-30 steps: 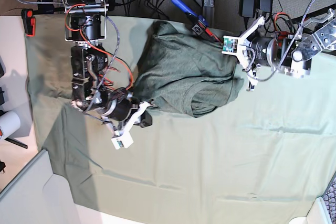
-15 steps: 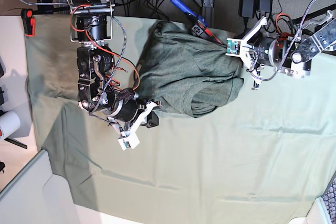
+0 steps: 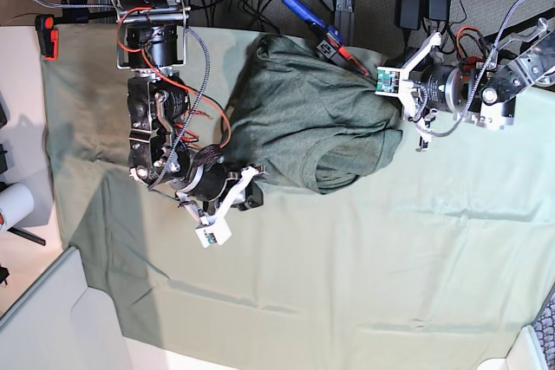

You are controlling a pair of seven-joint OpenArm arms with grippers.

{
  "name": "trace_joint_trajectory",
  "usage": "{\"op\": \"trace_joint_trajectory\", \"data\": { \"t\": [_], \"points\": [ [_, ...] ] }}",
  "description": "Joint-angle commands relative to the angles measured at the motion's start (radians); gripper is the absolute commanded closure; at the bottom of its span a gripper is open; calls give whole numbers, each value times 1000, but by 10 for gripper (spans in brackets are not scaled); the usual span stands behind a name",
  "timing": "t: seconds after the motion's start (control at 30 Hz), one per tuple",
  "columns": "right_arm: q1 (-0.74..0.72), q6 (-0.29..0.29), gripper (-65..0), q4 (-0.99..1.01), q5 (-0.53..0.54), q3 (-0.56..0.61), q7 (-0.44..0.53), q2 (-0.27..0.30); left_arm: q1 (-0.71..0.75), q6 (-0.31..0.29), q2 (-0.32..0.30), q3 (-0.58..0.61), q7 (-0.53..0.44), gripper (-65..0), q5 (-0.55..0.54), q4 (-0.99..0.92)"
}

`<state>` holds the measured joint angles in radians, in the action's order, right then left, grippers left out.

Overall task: Fold the T-shirt properly
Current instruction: 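Pull the left gripper back along the bundle to flatten it, then grip the shirt edge with the left gripper and drag it along the table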

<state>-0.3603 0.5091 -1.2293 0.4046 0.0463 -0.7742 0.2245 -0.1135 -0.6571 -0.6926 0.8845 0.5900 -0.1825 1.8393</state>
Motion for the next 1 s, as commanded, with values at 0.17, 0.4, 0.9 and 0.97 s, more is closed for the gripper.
{"op": "trace_joint_trajectory", "data": {
  "t": [0.17, 0.4, 0.9, 0.97],
  "points": [
    [-26, 12, 0, -12, 3, -5, 18, 8, -14, 75, 16, -6, -38, -33, 65, -2],
    [-18, 12, 0, -12, 3, -5, 8, 8, -19, 77, 105, -6, -56, 0, 127, -145],
    [15, 13, 0, -12, 7, -5, -40, 10, -156, 122, 122, -6, -87, 0, 161, -251],
    [15, 13, 0, -12, 8, -5, -43, 14, -176, 124, 122, -6, -87, 0, 159, -253]
  ]
}}
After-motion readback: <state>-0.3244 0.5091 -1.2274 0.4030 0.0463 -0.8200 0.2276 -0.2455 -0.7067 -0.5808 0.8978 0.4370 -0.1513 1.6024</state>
